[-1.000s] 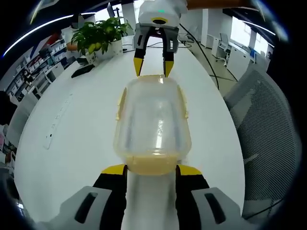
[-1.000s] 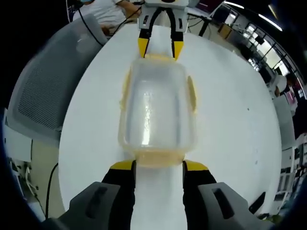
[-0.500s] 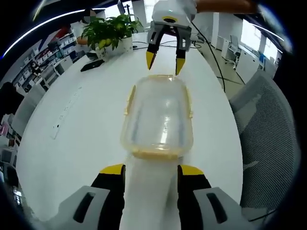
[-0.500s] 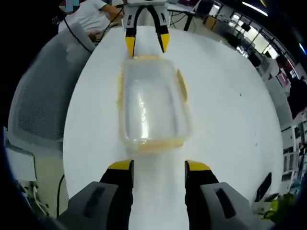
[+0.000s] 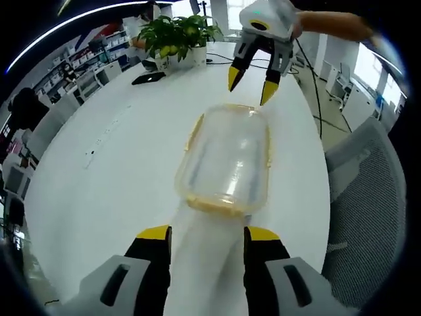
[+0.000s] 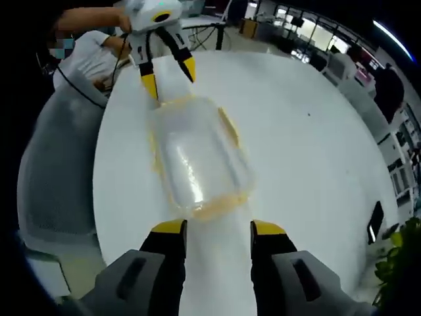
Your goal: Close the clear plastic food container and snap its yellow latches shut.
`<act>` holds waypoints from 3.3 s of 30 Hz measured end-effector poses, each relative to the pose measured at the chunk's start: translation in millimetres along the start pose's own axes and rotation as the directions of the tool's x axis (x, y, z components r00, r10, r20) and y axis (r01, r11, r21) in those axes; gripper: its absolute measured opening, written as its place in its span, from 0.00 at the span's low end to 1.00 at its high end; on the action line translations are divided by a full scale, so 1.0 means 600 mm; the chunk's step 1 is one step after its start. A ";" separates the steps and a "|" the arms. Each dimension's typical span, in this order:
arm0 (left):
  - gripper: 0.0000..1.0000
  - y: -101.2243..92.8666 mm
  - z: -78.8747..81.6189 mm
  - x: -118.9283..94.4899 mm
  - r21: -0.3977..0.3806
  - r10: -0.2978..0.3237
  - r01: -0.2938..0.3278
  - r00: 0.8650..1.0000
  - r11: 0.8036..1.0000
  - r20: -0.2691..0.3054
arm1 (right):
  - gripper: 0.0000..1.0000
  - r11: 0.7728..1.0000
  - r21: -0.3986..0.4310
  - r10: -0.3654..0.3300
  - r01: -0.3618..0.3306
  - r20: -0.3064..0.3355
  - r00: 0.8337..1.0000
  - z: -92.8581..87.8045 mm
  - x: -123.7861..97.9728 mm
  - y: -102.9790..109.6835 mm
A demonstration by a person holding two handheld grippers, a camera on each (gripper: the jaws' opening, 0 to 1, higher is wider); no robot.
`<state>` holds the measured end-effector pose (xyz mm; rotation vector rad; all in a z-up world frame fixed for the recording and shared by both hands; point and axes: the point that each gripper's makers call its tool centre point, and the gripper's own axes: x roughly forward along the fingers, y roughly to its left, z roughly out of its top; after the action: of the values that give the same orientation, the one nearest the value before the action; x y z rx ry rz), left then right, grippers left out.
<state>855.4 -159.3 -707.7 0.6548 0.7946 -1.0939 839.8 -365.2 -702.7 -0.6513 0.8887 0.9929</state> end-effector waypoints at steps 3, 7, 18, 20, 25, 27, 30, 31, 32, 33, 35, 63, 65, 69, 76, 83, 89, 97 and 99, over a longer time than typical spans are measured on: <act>0.38 -0.001 0.005 -0.002 -0.049 0.015 -0.015 1.000 0.999 0.014 | 0.34 0.998 0.056 -0.012 0.011 0.018 1.000 0.005 -0.002 0.002; 0.38 -0.001 0.011 -0.003 -0.126 0.037 -0.032 0.999 0.992 0.035 | 0.33 0.993 0.119 -0.030 0.027 0.032 0.999 0.007 -0.002 0.002; 0.37 -0.008 0.016 0.003 -0.317 0.078 -0.051 0.994 0.947 0.073 | 0.32 0.969 0.240 -0.068 0.051 0.063 0.996 0.020 0.007 0.013; 0.37 -0.008 0.019 0.004 -0.366 0.088 -0.049 0.992 0.929 0.090 | 0.32 0.963 0.265 -0.072 0.051 0.073 0.995 0.022 0.009 0.015; 0.36 -0.013 0.022 0.014 -0.405 0.093 -0.044 0.990 0.913 0.102 | 0.32 0.937 0.334 -0.126 0.097 0.065 0.990 0.021 0.015 0.007; 0.36 -0.013 0.023 0.016 -0.421 0.099 -0.047 0.990 0.906 0.103 | 0.32 0.921 0.376 -0.136 0.103 0.062 0.989 0.019 0.017 0.004; 0.36 -0.015 0.024 0.020 -0.441 0.096 -0.042 0.990 0.896 0.101 | 0.32 0.904 0.417 -0.141 0.100 0.069 0.988 0.019 0.020 0.002; 0.35 -0.015 0.023 0.022 -0.450 0.097 -0.043 0.991 0.892 0.097 | 0.31 0.896 0.434 -0.138 0.093 0.073 0.988 0.019 0.021 0.004; 0.35 -0.015 0.023 0.023 -0.456 0.098 -0.045 0.991 0.889 0.095 | 0.31 0.888 0.452 -0.136 0.086 0.080 0.987 0.021 0.022 0.006; 0.35 -0.015 0.023 0.025 -0.463 0.101 -0.046 0.990 0.885 0.095 | 0.31 0.885 0.458 -0.137 0.085 0.083 0.987 0.021 0.023 0.006; 0.34 -0.015 0.022 0.028 -0.482 0.101 -0.047 0.991 0.875 0.088 | 0.31 0.878 0.471 -0.138 0.084 0.082 0.987 0.022 0.026 0.006; 0.39 -0.037 0.036 0.050 -0.595 0.066 0.002 0.994 0.804 0.092 | 0.36 0.805 0.589 -0.110 0.062 0.047 0.993 0.033 0.049 0.014; 0.39 -0.037 0.037 0.051 -0.596 0.064 0.002 0.994 0.803 0.090 | 0.36 0.797 0.600 -0.110 0.063 0.042 0.993 0.033 0.050 0.014; 0.38 -0.038 0.039 0.053 -0.597 0.064 -0.001 0.994 0.802 0.083 | 0.35 0.785 0.616 -0.115 0.068 0.038 0.993 0.034 0.051 0.016; 0.36 -0.037 0.041 0.056 -0.604 0.056 -0.011 0.997 0.797 0.057 | 0.33 0.745 0.667 -0.056 0.009 0.048 0.997 0.030 0.054 0.030; 0.35 -0.033 0.040 0.053 -0.637 0.092 -0.033 0.994 0.771 0.060 | 0.32 0.727 0.686 -0.075 0.012 0.062 0.995 0.033 0.056 0.023; 0.33 -0.029 0.044 0.054 -0.632 0.108 -0.047 0.992 0.773 0.058 | 0.32 0.725 0.689 -0.079 0.012 0.065 0.995 0.030 0.060 0.026; 0.34 -0.034 0.045 0.055 -0.627 0.102 -0.042 0.993 0.778 0.060 | 0.33 0.719 0.694 -0.081 0.019 0.056 0.995 0.033 0.059 0.025; 0.34 -0.035 0.044 0.055 -0.625 0.098 -0.041 0.993 0.780 0.058 | 0.33 0.719 0.695 -0.081 0.021 0.055 0.995 0.034 0.058 0.026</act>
<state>849.6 -204.1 -721.5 0.0656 0.9820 -0.7137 841.5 -327.5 -724.1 0.0180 1.0758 0.5512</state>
